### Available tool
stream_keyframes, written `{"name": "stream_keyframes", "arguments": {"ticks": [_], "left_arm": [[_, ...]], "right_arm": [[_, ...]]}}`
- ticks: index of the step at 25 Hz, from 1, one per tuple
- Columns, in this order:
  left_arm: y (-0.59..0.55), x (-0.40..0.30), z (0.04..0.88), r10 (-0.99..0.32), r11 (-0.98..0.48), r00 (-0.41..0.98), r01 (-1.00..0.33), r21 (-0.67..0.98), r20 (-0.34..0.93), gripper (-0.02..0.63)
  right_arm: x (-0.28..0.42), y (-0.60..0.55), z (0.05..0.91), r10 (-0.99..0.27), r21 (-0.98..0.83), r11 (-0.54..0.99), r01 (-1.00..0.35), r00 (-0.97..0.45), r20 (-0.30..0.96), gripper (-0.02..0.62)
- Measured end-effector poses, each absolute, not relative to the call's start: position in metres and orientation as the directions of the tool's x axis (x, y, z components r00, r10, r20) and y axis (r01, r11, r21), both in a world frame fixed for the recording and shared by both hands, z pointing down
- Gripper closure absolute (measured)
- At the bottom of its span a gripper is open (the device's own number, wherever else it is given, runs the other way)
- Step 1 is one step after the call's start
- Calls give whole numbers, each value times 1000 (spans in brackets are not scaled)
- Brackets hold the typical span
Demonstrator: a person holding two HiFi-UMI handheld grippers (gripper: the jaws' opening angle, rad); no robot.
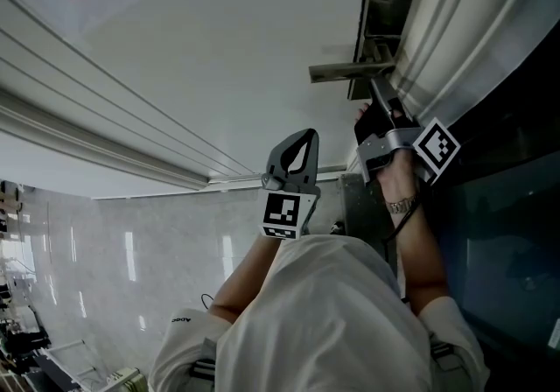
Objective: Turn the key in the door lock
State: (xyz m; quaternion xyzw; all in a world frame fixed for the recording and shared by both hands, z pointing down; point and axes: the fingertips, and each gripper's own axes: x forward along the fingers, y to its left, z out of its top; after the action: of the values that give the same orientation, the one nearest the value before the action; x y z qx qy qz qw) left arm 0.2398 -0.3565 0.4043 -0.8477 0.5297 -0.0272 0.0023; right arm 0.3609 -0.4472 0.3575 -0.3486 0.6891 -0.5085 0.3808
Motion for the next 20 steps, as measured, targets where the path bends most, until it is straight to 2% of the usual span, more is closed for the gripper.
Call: {"name": "stream_keyframes", "arguments": {"ticks": [3, 7, 12, 17, 20], "left_arm": [[-357, 239, 405, -898, -438, 437, -898, -33, 46, 598], [-358, 240, 407, -898, -440, 438, -898, -30, 47, 597], [-358, 239, 410, -897, -441, 439, -897, -25, 53, 597], [-358, 238, 410, -897, -440, 438, -898, -23, 53, 597], [-359, 237, 410, -898, -438, 436, -899, -20, 53, 597]], "right_arm": [[357, -445, 351, -844, -923, 310, -227, -512, -157, 448], [352, -440, 355, -834, -832, 352, -429, -547, -70, 426], [348, -436, 361, -828, -735, 373, -566, -561, 12, 426], [355, -435, 351, -890, -425, 382, -821, -451, 71, 426], [357, -436, 344, -911, -329, 365, -871, -407, 65, 426]]}}
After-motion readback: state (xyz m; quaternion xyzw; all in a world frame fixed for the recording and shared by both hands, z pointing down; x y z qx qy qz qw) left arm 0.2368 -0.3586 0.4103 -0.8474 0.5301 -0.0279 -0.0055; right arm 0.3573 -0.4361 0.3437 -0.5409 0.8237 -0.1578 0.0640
